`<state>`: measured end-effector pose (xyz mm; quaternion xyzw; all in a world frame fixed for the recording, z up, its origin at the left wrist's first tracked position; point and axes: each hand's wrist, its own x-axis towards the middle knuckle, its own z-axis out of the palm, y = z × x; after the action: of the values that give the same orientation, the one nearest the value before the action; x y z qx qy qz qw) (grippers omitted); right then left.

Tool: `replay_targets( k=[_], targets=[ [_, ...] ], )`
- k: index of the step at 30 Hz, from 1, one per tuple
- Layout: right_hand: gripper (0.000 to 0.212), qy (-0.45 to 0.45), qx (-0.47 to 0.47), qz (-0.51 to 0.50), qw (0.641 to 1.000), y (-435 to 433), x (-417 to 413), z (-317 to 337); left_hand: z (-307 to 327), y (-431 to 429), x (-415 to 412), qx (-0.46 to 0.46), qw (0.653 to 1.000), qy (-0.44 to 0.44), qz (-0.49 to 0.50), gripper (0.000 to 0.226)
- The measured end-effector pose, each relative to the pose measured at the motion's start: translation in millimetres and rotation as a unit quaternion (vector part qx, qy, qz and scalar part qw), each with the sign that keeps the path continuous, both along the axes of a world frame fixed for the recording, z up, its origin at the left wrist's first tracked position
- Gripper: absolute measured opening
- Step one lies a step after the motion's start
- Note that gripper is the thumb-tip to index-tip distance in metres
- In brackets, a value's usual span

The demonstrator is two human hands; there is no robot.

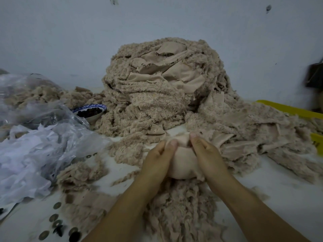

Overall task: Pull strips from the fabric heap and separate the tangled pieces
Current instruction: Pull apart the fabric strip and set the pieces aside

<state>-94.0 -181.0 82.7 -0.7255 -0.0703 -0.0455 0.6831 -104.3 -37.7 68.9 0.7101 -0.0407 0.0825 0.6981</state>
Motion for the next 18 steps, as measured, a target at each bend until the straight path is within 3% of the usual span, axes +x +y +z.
replay_targets(
  k=[3,5,9,14,18],
  targets=[
    [0.049,0.013,0.048,-0.008,0.999,-6,0,5,7,12,5,-0.199,0.975,0.059,0.075,0.027],
    [0.051,0.011,0.065,-0.015,0.998,-13,3,5,7,20,10,-0.256,0.960,0.076,0.087,0.026],
    [0.053,0.005,0.018,-0.019,1.000,-13,2,2,4,18,8,-0.263,0.960,0.077,0.060,0.029],
    [0.043,-0.052,-0.067,0.033,0.996,0,-3,-4,3,14,6,-0.207,0.977,0.052,0.006,0.036],
    [0.026,-0.086,-0.108,0.056,0.989,5,-4,-6,-1,10,2,-0.160,0.985,0.032,-0.049,0.033]
  ],
)
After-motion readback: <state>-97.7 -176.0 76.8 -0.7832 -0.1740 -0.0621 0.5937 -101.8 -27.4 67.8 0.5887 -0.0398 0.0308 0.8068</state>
